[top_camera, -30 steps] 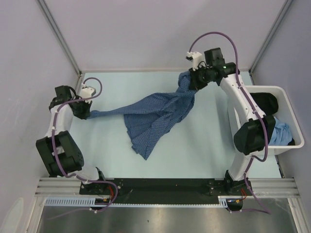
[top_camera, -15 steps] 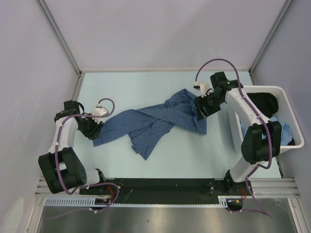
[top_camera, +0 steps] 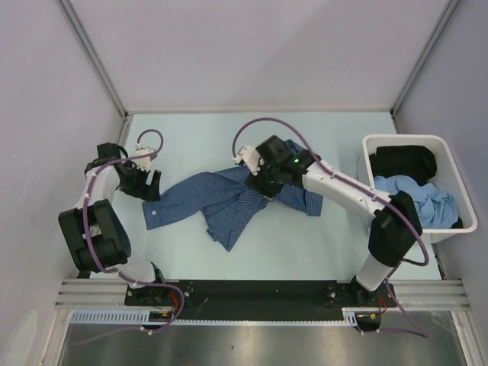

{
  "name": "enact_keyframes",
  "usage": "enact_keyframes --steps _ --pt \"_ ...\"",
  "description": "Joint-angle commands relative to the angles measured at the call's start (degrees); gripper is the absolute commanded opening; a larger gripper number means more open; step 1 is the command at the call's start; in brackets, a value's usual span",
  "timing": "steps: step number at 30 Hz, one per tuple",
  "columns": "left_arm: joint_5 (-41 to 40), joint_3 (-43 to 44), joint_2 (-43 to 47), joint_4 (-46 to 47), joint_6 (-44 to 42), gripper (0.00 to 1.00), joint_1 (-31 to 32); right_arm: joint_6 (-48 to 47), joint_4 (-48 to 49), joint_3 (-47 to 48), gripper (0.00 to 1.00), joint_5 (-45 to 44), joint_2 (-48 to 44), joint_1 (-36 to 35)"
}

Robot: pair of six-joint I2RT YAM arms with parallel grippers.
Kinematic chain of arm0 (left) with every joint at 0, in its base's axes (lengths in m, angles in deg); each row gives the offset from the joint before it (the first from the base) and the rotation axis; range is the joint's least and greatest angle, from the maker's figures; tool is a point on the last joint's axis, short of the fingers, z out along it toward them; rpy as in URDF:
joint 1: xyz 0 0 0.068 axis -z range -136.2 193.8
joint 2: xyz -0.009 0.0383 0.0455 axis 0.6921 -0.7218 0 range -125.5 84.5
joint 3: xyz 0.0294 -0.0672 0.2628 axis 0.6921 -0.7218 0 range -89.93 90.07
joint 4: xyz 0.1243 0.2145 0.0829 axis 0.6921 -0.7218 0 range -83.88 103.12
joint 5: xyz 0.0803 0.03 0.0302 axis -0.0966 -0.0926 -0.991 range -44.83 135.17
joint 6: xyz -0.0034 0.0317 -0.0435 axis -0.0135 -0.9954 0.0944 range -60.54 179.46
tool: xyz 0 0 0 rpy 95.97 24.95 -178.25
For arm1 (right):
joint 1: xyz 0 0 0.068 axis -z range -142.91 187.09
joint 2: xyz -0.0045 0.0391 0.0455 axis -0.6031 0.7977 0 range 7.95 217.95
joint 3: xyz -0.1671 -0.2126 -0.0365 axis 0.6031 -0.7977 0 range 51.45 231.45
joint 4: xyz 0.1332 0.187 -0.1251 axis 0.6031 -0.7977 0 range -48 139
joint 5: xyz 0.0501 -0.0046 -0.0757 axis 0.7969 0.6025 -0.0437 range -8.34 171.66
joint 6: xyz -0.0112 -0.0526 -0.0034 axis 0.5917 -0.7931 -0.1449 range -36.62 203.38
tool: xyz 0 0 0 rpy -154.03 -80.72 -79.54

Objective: Fold and stack the long sleeve shirts
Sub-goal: Flatten the shirt out

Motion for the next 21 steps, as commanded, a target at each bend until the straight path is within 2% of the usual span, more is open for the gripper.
enact_keyframes --steps 1,6,10,15,21 --pt "-1.1 1.9 -1.3 3.1 7.3 0.86 -0.6 2.2 12.1 -0.6 0.62 -14.9 5.1 -4.7" --pt "-2.1 -0.3 -0.5 4.0 7.5 0.87 -0.6 3.5 12.4 3.1 0.63 -19.8 12.4 -7.9" --pt "-2.5 -1.4 0.4 4.5 7.0 0.87 -0.9 2.6 14.5 2.3 0.63 -24.0 15.3 -8.4" --pt "-3.2 -1.5 0.5 4.8 6.5 0.87 -1.3 2.2 15.3 2.9 0.58 -27.8 14.6 -8.3" --pt "-3.5 -0.8 -0.5 5.0 6.0 0.87 -1.6 -0.9 14.5 3.9 0.53 -28.3 13.4 -5.5"
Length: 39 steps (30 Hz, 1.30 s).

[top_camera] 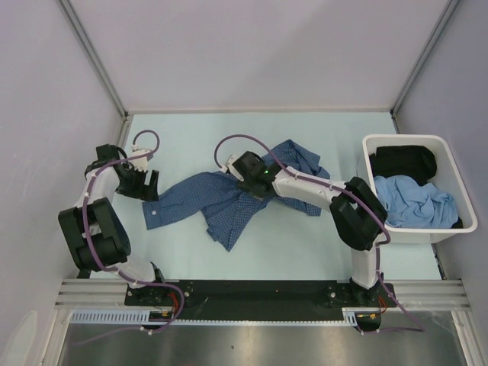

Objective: Fold and stack the long sleeve shirts
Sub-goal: Flatten the shirt out

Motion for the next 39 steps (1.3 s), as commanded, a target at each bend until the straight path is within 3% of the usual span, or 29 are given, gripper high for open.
enact_keyframes --steps 1,7,12,24,30,32,39 --pt "-0.5 0.8 1.0 1.5 0.2 0.88 -0.7 -2.6 1.6 3.6 0.52 -2.8 -2.2 2.7" --pt "-0.7 0.8 0.4 2.1 1.0 0.87 -0.6 -4.0 1.1 7.4 0.36 -2.1 -1.1 5.5" --pt "-0.2 0.2 -0.8 2.5 1.7 0.87 -0.7 -3.9 0.1 11.1 0.34 1.7 -0.9 6.4" --pt "0.9 -0.7 -2.5 1.1 -0.3 0.89 -0.8 -4.0 -3.7 16.3 0.46 13.7 3.3 6.4" --pt "1.5 0.0 -3.1 0.3 -0.4 0.91 -2.0 -3.4 -5.1 19.5 0.67 13.5 5.1 4.4" --pt "1.2 0.0 -3.3 0.2 -0.8 0.91 -2.5 -3.4 -5.0 20.5 0.67 12.4 5.9 4.4" --pt "-2.4 -2.6 -2.2 1.1 -3.5 0.96 -2.6 -3.1 -6.4 25.2 0.54 7.7 11.7 6.2"
